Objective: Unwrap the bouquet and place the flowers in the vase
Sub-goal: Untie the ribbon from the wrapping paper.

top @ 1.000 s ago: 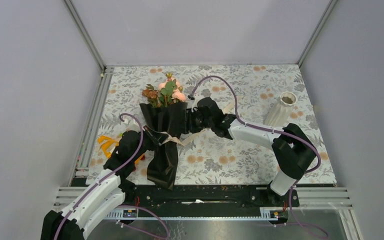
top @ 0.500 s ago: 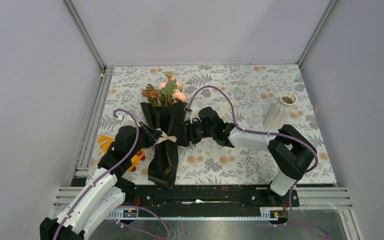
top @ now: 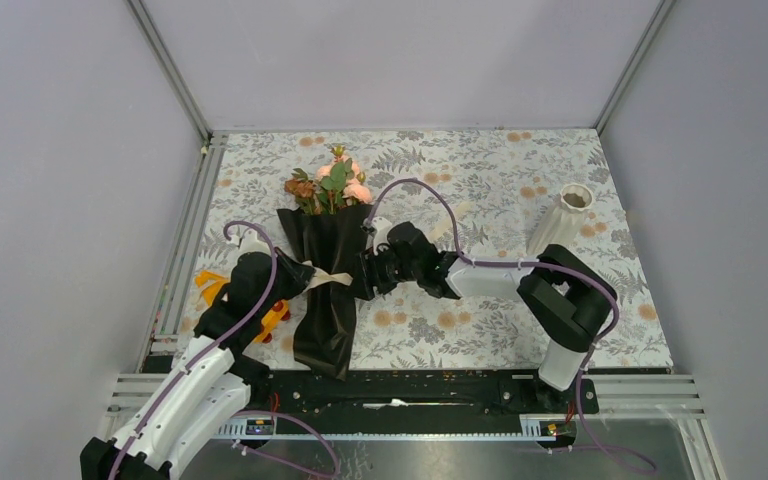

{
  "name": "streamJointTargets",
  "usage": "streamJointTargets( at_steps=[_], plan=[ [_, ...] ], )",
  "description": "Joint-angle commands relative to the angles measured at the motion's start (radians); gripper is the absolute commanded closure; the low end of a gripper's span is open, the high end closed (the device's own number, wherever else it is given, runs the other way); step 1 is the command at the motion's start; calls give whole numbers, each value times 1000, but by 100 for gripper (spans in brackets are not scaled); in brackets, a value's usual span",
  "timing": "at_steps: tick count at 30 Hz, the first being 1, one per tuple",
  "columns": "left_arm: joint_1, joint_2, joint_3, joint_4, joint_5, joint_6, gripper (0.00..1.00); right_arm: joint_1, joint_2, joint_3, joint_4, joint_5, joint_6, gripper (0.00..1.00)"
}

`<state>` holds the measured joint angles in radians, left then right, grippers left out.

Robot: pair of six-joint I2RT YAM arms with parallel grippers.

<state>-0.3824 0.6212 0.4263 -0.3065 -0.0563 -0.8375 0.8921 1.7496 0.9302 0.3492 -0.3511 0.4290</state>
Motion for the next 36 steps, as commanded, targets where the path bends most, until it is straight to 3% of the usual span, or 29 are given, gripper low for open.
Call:
streamJointTargets(
  at_steps=[1,13,17,20,24,30,36],
  plan=[
    [12,-13,57,3,-38,18,100,19,25,5,48,55,-45,35],
    [23,-21,63,-23,-40,30,100,19,96,0,86,32,-25,52],
    [26,-24,64,-27,-42,33,100,19,94,-1,72,33,-27,75],
    [28,-36,65,-25,-40,38,100,19,67,-1,43,53,-37,83],
    [32,-64,67,-29,-45,43,100,19,7,7,-29,88,-75,77],
    [40,-72,91,-60,-62,72,100,19,-80,30,-103,93,-109,51],
    [45,-68,97,-68,-51,86,100,18,-74,125,-123,-17,-125,43]
  ],
)
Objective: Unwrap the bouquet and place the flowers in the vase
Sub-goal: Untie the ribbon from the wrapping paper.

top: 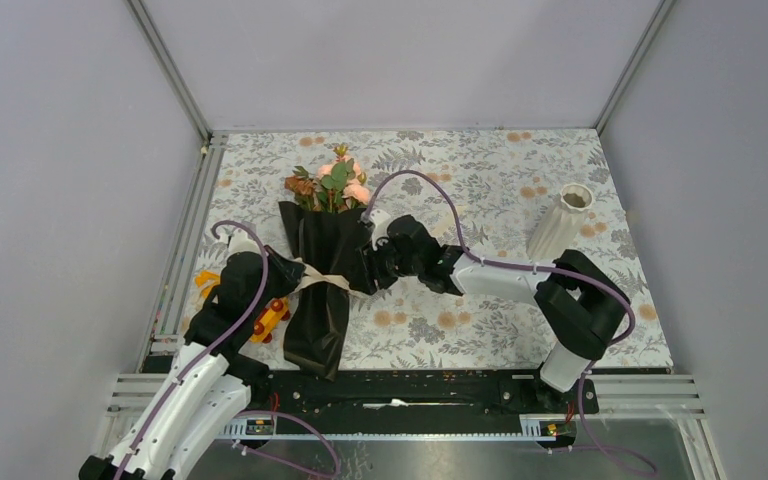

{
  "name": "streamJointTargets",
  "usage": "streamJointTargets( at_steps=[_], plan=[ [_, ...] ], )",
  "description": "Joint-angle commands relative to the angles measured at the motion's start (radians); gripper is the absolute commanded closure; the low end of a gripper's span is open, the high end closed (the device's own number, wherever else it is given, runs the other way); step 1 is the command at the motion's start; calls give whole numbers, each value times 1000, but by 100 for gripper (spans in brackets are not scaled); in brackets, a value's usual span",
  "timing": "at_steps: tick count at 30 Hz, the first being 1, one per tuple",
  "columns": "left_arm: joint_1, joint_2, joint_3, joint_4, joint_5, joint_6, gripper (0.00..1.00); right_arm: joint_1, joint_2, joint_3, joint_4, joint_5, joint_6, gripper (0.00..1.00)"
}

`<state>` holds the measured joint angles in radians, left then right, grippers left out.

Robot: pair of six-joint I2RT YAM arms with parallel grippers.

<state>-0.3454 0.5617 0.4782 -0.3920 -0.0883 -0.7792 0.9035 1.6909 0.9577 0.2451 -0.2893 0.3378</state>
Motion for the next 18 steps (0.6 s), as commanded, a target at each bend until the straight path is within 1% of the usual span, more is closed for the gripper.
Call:
streamJointTargets(
  at_steps=[1,4,6,9,11,15,18],
  plan=[
    [9,-7,45,15,-16,30,100,6,-1,136,-27,-109,-37,43],
    [10,-4,43,13,-9,35,100,6,47,208,-50,-147,-50,43],
    [12,-3,41,14,1,34,100,6,64,231,-63,-132,-80,43],
    [14,10,40,27,20,34,100,6,77,237,-29,-129,-116,39],
    [16,17,36,50,39,40,100,6,108,278,-42,-147,-117,38],
    [16,-1,16,89,58,52,100,3,192,381,-85,-155,-70,41],
    [16,-29,-7,111,70,61,100,3,244,469,-150,-152,-66,44]
  ],
)
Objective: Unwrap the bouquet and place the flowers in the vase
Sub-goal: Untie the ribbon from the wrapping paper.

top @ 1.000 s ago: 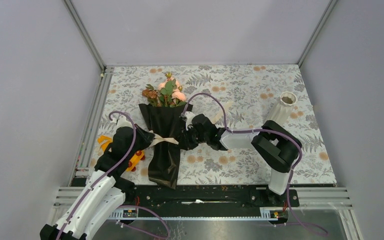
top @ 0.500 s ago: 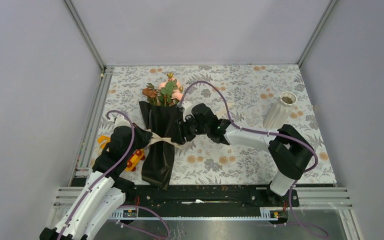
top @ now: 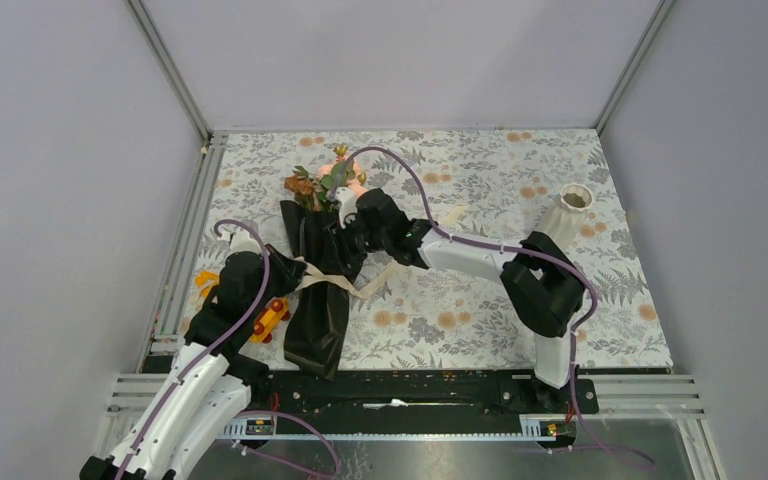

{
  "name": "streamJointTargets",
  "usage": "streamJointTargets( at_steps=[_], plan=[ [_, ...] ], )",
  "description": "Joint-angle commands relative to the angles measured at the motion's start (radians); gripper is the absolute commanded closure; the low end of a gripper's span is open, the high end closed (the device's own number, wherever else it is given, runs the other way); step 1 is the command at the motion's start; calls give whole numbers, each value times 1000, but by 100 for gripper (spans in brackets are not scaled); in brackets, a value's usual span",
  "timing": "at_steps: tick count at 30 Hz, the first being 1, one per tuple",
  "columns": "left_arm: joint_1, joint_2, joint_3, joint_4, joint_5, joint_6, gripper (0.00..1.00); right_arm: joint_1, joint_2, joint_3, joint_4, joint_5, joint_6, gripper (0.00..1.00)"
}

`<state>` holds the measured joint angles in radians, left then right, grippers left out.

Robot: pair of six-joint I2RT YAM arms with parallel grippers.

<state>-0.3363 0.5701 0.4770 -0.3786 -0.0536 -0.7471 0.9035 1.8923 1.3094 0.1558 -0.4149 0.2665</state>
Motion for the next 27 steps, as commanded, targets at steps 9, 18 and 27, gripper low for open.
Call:
streamJointTargets(
  at_steps=[9,18,27],
  plan=[
    [8,-75,-33,126,61,44,100,-6,118,184,-98,-159,5,46],
    [10,-60,-26,132,86,55,100,-5,141,218,-167,-355,-99,47],
    [10,-49,-25,130,77,52,100,0,157,207,-196,-405,-119,48]
  ],
)
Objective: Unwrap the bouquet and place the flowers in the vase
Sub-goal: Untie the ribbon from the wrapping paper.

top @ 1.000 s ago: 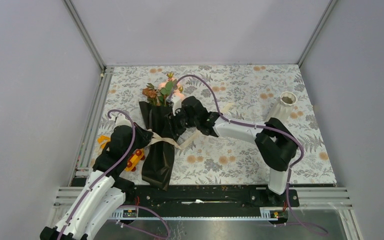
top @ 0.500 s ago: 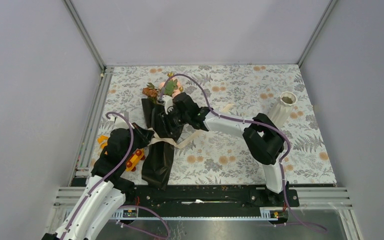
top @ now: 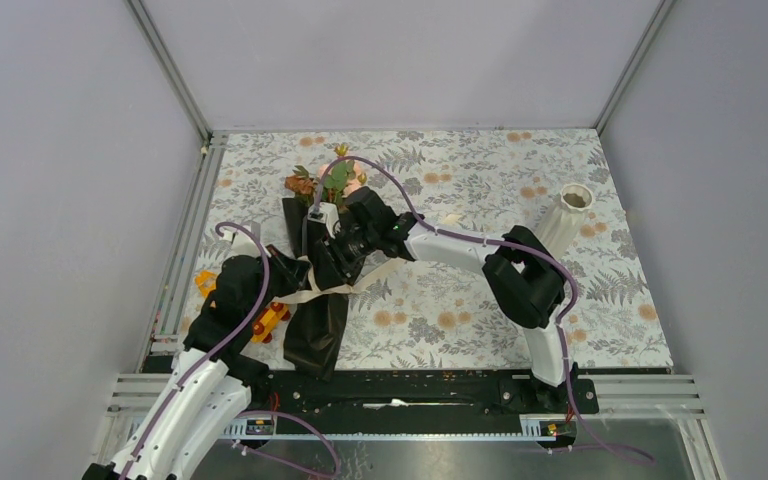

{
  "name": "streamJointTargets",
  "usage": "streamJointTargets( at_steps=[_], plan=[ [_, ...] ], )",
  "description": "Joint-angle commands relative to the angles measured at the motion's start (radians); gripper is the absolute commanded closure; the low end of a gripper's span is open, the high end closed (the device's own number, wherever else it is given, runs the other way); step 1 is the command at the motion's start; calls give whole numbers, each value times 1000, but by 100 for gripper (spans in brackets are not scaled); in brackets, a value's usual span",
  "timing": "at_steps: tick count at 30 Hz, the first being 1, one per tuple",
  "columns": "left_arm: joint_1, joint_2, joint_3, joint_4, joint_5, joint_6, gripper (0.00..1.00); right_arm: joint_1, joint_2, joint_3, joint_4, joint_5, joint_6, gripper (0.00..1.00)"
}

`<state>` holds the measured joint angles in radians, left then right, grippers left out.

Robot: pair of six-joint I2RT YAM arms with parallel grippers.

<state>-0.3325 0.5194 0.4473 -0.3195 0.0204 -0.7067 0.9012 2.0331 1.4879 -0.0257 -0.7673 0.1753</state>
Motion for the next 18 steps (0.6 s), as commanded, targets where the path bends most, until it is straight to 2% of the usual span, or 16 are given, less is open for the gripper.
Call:
streamJointTargets(
  at_steps=[1,12,18],
  plan=[
    [6,0,6,71,-3,11,100,3,17,21,-13,-48,-28,50],
    [17,26,24,64,-77,-45,100,4,-88,-165,96,81,-20,84],
    [27,51,36,53,-160,-68,100,4,-154,-247,157,132,9,96]
  ],
)
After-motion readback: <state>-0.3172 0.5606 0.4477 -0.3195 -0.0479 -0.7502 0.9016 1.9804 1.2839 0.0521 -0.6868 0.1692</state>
